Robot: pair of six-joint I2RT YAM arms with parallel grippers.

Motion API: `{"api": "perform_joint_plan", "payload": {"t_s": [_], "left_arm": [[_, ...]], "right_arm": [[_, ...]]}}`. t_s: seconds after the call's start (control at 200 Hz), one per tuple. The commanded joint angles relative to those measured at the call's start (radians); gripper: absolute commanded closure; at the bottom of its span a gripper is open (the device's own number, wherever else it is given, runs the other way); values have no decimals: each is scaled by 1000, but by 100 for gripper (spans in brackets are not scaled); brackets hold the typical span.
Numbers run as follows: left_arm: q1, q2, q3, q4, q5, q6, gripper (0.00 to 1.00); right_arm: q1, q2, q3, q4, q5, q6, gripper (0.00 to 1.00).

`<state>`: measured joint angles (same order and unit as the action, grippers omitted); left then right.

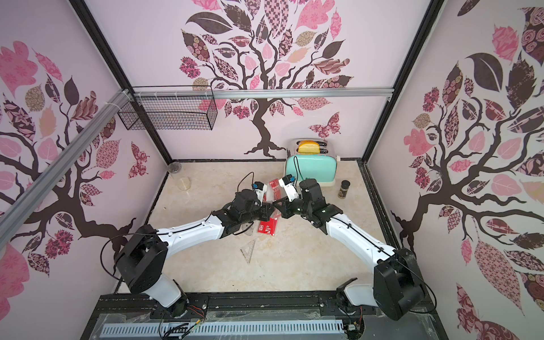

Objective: Open the ruler set and take out the ruler
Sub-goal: Take out the ruler from the ruler set bag.

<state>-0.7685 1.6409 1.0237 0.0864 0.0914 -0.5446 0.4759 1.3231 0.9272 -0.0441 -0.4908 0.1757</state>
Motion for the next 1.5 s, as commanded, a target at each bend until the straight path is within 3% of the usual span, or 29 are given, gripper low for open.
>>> {"api": "perform_joint_plan", "payload": {"t_s": [0.0,0.445,0.595,0.81,1.26,1.496], "left_arm": [[-2,24,-9,95,-3,-7,78],[14,33,-168,556,135,-79,62],[20,59,-211,746,198,-84,64],[24,68,-252,870,255,-79,72],[29,60,-350,1076,331,-132,59],[28,57,-332,1081,364,-130,62]], "right_arm": [[1,-33,60,-36,-16,-21,100],[2,-53,136,-133,-5,-38,100],[3,-51,157,-158,-39,-37,100],[2,-52,186,-220,-42,-63,100],[1,-31,283,-381,-2,-168,100],[1,14,314,-424,-78,-184,100]]}}
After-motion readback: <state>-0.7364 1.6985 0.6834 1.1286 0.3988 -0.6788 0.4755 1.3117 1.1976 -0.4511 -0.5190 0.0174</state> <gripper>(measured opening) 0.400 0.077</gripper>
